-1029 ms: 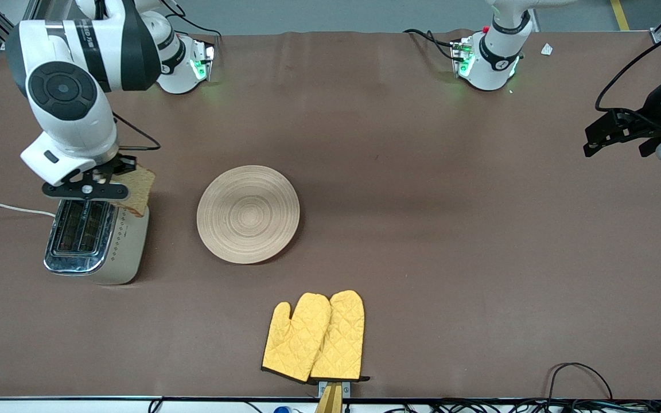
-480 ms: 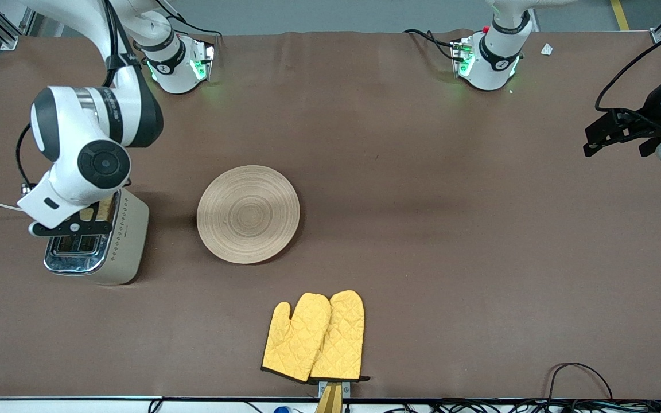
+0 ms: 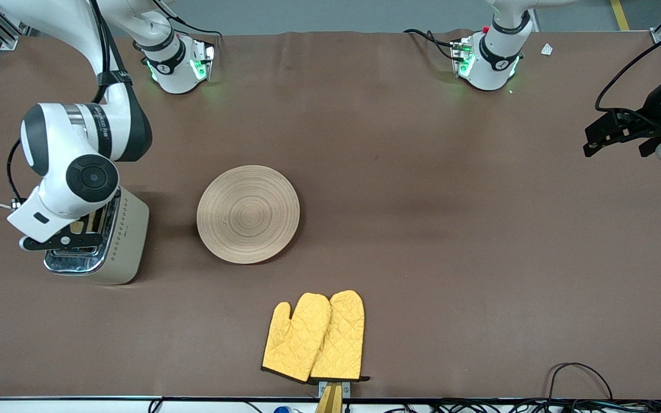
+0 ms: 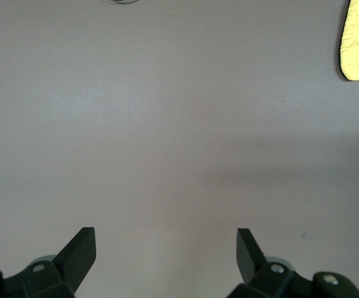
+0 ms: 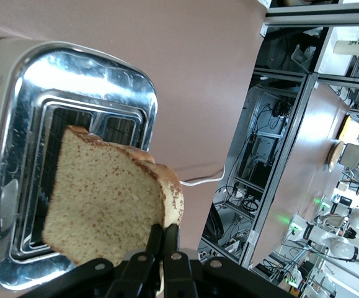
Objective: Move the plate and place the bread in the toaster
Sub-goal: 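Lower the bread upright into the toaster slot with the right gripper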
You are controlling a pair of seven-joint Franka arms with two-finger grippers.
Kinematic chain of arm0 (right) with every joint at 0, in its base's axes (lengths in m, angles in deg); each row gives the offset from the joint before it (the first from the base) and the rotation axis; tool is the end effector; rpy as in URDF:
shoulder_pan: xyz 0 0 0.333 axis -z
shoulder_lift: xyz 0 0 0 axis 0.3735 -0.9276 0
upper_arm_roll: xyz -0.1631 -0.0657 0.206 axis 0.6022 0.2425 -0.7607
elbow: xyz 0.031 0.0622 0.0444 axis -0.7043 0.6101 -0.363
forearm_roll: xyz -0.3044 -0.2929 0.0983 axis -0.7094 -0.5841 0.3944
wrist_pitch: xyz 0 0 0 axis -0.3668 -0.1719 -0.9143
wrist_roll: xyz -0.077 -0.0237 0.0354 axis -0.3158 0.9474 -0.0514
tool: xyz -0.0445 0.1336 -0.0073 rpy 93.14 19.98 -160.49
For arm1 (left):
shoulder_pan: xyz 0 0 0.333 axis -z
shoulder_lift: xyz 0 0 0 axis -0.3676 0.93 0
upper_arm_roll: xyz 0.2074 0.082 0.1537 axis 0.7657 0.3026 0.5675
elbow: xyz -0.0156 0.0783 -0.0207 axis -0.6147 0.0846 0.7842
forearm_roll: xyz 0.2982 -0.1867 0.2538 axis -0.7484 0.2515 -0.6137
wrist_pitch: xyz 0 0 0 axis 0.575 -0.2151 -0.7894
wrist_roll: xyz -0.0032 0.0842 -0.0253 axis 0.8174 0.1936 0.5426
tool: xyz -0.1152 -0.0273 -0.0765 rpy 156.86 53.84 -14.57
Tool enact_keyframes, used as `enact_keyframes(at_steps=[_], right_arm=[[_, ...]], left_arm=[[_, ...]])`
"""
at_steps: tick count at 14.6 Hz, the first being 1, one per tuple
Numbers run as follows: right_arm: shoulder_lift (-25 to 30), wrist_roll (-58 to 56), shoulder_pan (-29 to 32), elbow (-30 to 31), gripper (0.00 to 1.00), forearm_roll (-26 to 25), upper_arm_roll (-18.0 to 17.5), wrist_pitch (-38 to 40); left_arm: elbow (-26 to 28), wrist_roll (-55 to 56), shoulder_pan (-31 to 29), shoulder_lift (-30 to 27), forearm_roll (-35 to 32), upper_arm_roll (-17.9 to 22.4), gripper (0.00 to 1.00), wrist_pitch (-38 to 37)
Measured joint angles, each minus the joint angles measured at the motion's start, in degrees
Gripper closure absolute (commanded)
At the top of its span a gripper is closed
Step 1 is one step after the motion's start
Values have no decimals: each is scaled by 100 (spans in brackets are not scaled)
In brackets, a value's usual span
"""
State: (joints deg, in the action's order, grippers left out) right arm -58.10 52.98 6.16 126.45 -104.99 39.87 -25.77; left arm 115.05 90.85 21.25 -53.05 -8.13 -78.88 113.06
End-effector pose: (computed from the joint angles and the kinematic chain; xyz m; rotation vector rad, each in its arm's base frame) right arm 0.6410 0.0219 0.3410 2.2999 0.2554 -0.2248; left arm 0.5993 -0.0642 0.5803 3.1389 -0.0400 0.0435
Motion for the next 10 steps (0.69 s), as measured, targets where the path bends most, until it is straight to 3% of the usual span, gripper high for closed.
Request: enact_keyframes(at_steps=[3,4,5,6,7,10], right_arm=[[-197,0,0,-141,98,-2,-3,-122],[-278,1,0,-187,79,-2,-4,-159],[-359,15,0,-216,38,4,-4,-206],[-441,52,6,-230,13,46,-2,-295],[-516,101,32,-240,0,218,5,-420],[-629,136,214,-284,0,1094,15,-657]], left_arm=[[0,0,0,0,0,0,0,0],[0,0,0,0,0,0,0,0],[0,0,0,0,0,0,0,0],[0,0,0,0,0,0,0,0],[0,0,0,0,0,0,0,0],[0,0,0,0,0,0,0,0]])
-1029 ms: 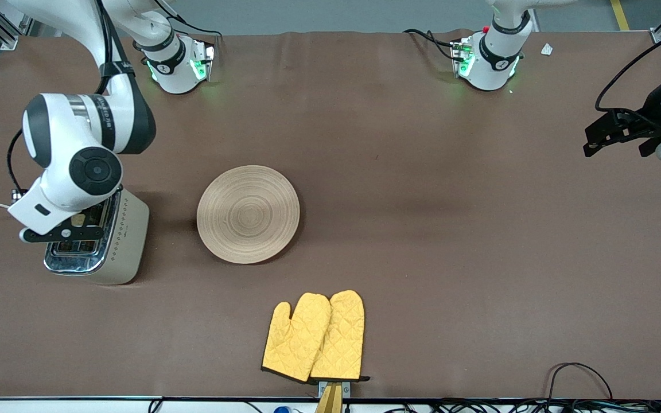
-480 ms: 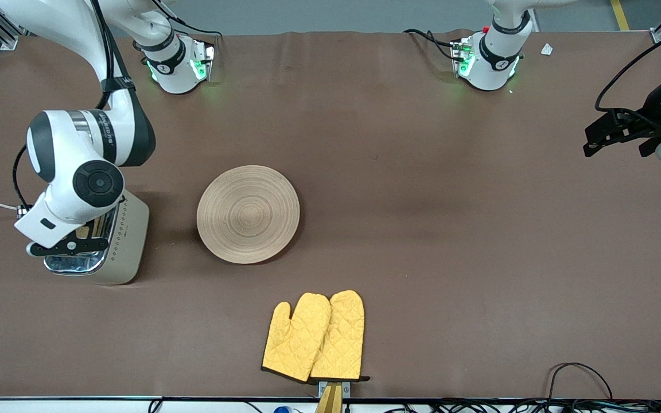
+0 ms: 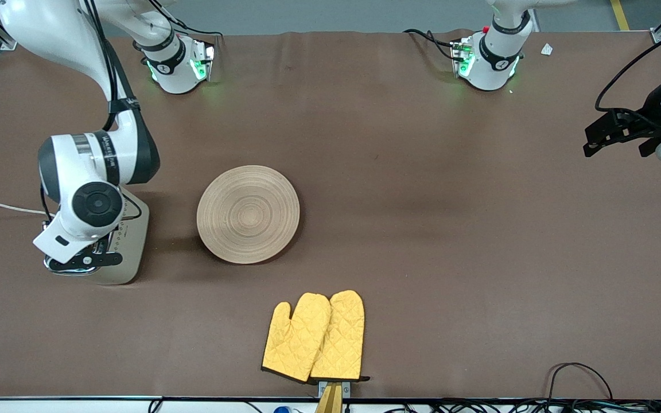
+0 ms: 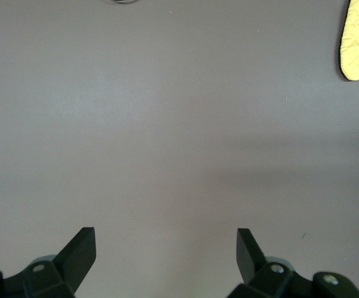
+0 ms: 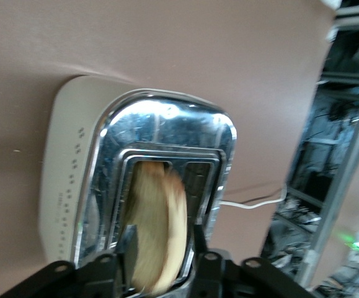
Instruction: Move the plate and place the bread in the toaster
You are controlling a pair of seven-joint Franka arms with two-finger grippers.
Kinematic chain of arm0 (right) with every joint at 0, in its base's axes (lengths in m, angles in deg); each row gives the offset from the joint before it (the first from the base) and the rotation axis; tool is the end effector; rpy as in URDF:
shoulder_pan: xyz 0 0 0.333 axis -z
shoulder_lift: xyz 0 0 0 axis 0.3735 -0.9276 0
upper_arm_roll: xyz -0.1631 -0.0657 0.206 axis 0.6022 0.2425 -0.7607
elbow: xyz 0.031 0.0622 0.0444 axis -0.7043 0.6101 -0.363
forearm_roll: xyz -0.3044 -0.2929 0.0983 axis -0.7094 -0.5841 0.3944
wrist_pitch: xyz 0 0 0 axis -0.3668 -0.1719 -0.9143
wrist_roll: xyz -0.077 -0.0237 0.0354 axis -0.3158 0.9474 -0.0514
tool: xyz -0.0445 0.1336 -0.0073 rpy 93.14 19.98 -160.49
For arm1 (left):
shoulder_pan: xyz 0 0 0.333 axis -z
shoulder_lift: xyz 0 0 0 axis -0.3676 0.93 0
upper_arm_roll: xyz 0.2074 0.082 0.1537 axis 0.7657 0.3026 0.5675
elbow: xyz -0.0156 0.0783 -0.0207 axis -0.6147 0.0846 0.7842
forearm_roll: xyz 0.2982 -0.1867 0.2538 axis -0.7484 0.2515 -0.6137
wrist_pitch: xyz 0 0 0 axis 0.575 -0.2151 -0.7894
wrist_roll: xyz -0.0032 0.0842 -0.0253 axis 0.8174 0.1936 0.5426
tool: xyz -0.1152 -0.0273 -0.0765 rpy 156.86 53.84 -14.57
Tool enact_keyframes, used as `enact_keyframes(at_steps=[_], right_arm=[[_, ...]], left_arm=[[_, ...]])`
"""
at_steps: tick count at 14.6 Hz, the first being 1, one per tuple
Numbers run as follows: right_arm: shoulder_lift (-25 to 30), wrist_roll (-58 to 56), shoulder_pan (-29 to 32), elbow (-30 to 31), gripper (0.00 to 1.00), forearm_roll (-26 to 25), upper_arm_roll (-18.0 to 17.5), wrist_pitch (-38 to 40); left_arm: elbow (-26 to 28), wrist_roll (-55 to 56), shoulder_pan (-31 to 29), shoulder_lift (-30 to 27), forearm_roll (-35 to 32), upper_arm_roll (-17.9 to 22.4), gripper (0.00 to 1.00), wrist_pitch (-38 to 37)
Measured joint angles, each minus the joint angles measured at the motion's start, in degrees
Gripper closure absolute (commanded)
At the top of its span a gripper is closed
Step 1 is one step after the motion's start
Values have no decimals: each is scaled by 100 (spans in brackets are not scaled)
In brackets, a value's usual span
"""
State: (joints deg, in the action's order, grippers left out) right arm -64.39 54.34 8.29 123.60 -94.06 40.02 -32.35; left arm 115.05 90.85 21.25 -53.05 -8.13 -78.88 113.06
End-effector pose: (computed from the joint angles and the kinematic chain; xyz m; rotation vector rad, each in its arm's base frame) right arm 0.6582 0.0258 0.2829 2.5020 0.1941 -0.2258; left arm 0.5993 -0.0642 0.5803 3.1389 -0.0400 0.0435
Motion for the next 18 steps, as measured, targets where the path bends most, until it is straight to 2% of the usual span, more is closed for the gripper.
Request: enact_keyframes(at_steps=[2,5,9,14,18], right_arm=[[3,0,77,-87,0,444,0,-9],[177,12,162,-239,0,1388,23,31],[986,-9,512,-324,0,2546,42,428],[2203,-204,750,-327,0,3159,44,987],[2813,-726,1083,-319,0,3289,51,1335]], left_arm=[[0,0,0,0,0,0,0,0],[1,0,0,0,0,0,0,0],[4,0,0,0,0,0,0,0],[8,210,8,-2,0,-1,0,9],[19,301,27,-4,0,-9,0,212]])
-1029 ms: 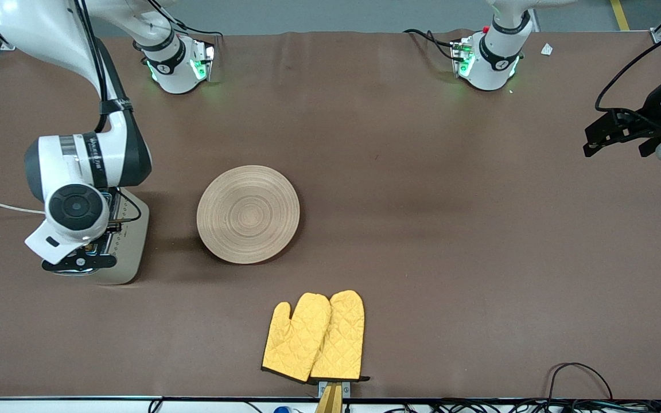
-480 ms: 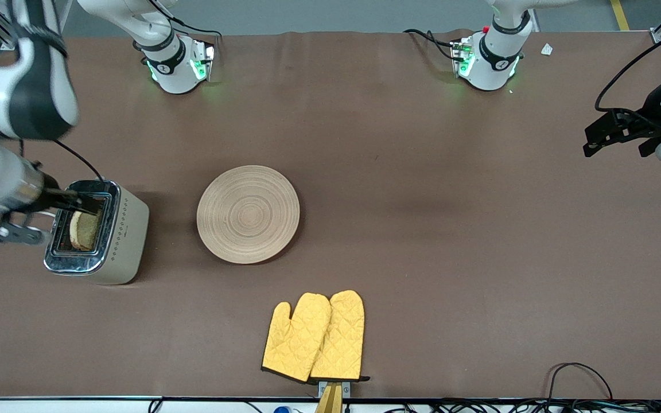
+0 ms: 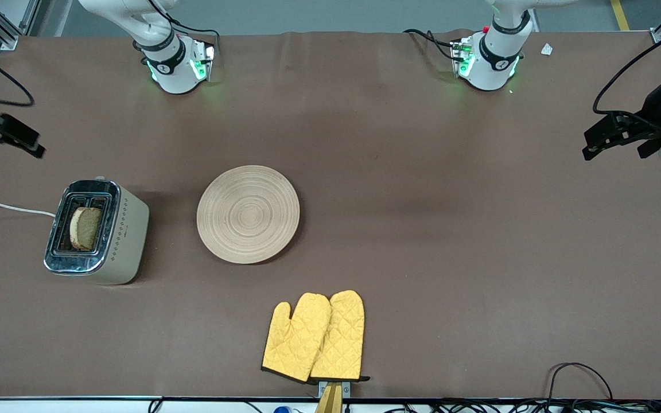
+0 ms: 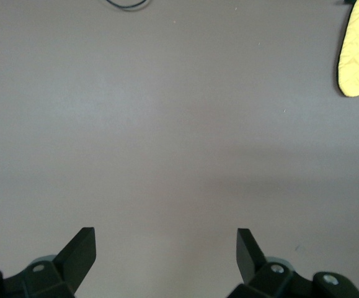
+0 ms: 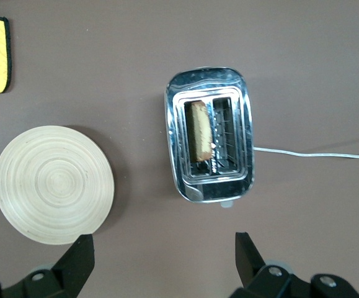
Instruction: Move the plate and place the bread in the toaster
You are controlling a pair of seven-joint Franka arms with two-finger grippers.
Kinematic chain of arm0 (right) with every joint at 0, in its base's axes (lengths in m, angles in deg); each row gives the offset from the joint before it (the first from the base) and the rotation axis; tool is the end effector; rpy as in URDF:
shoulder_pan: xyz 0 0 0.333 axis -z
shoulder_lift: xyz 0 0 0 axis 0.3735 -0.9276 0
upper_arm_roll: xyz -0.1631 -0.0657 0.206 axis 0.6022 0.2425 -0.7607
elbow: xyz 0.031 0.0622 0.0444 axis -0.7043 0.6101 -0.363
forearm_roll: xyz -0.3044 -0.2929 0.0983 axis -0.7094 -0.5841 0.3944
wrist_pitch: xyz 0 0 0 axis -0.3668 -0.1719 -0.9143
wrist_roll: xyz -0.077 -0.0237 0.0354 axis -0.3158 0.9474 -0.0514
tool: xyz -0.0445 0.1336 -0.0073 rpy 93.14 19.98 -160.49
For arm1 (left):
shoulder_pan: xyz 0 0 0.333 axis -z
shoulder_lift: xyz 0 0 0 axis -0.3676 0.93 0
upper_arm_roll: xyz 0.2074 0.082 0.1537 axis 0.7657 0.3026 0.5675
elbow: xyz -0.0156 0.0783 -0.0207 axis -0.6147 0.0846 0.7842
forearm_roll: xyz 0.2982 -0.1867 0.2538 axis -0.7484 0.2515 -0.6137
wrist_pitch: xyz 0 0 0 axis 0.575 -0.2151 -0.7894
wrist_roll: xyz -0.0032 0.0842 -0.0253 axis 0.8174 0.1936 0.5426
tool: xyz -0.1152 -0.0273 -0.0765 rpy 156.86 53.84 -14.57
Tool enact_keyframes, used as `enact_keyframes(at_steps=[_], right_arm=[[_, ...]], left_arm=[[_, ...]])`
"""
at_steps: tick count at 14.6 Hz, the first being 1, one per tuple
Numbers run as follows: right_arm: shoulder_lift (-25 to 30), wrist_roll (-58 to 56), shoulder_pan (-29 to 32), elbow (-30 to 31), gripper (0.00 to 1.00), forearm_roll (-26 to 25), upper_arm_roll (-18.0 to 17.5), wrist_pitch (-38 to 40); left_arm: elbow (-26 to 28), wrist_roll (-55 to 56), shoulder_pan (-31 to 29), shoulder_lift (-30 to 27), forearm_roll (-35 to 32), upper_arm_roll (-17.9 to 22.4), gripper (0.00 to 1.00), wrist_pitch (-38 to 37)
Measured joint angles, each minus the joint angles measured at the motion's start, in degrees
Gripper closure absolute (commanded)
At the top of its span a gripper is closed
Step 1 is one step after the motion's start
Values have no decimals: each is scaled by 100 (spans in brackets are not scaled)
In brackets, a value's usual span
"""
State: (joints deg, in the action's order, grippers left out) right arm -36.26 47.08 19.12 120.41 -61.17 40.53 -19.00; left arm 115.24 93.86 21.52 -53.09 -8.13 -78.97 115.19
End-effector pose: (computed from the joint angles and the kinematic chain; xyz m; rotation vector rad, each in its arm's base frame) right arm 0.5740 -0.0397 0.5793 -3.1304 0.1930 -0.0547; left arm 0.6037 -0.0686 0.5825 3.1326 0.0325 0.0971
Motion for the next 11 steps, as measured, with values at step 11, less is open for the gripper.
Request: enact_keyframes(at_steps=[11], right_arm=[[234,-730,455,126,0,99,-35,123]], left_arm=[[4,-4,-14,0,0,8,0,53]])
